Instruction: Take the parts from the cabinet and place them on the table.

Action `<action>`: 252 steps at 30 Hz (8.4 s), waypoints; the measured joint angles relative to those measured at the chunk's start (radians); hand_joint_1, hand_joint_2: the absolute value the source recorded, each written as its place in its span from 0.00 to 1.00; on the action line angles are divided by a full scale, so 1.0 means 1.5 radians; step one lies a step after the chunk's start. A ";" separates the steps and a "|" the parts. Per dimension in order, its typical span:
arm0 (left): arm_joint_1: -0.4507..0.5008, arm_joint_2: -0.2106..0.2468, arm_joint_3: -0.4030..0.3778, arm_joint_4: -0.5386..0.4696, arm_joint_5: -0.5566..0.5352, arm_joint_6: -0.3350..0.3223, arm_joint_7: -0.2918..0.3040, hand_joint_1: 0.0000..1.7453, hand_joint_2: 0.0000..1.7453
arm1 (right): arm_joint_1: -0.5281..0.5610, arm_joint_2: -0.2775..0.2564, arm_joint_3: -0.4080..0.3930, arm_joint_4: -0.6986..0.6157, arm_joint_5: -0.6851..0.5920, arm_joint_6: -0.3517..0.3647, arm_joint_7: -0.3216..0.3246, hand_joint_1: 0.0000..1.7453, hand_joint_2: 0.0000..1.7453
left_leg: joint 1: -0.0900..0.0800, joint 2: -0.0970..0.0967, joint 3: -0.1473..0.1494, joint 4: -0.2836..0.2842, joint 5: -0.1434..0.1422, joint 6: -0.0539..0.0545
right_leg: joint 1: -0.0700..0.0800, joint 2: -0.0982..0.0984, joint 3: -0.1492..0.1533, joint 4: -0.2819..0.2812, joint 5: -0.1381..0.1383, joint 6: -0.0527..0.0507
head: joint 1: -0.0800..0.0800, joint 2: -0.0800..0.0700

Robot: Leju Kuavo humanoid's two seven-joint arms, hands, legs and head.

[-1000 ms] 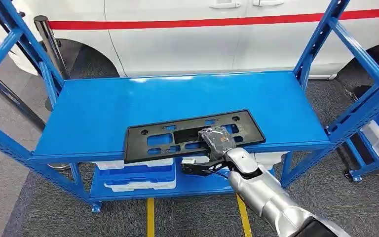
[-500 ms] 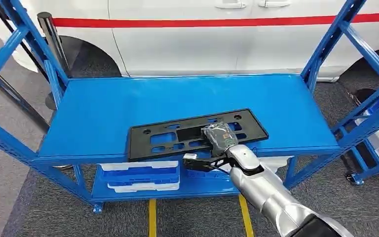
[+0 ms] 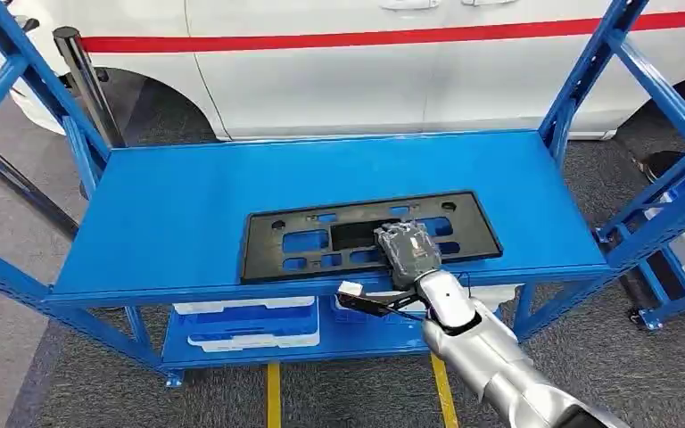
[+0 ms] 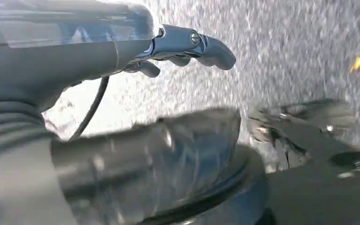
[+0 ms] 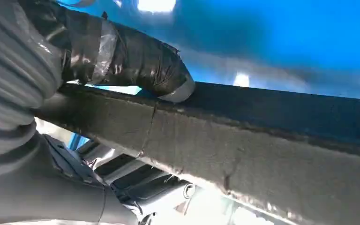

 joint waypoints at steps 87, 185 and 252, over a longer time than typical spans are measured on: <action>-0.010 -0.016 0.038 0.001 -0.045 -0.013 0.024 0.00 1.00 | 0.199 0.025 -0.053 -0.296 -0.231 -0.026 -0.158 0.91 1.00 | -0.003 0.001 -0.069 0.169 -0.113 -0.010 | 0.004 -0.006 -0.029 0.006 0.022 -0.023 | -0.001 0.000; -0.017 -0.015 0.066 0.001 -0.117 -0.020 0.028 0.00 1.00 | 0.263 0.036 -0.055 -0.396 -0.650 0.236 -0.297 0.91 1.00 | -0.010 0.005 0.024 0.082 0.004 0.000 | 0.004 -0.008 -0.050 -0.006 0.041 -0.011 | -0.002 0.000; -0.015 -0.013 0.078 0.001 -0.170 -0.020 0.042 0.00 1.00 | 0.281 0.098 -0.033 -0.462 -0.751 0.252 -0.371 0.91 1.00 | 0.001 -0.022 0.041 -0.024 -0.030 0.020 | 0.004 0.053 -0.037 0.024 0.009 0.014 | -0.001 0.000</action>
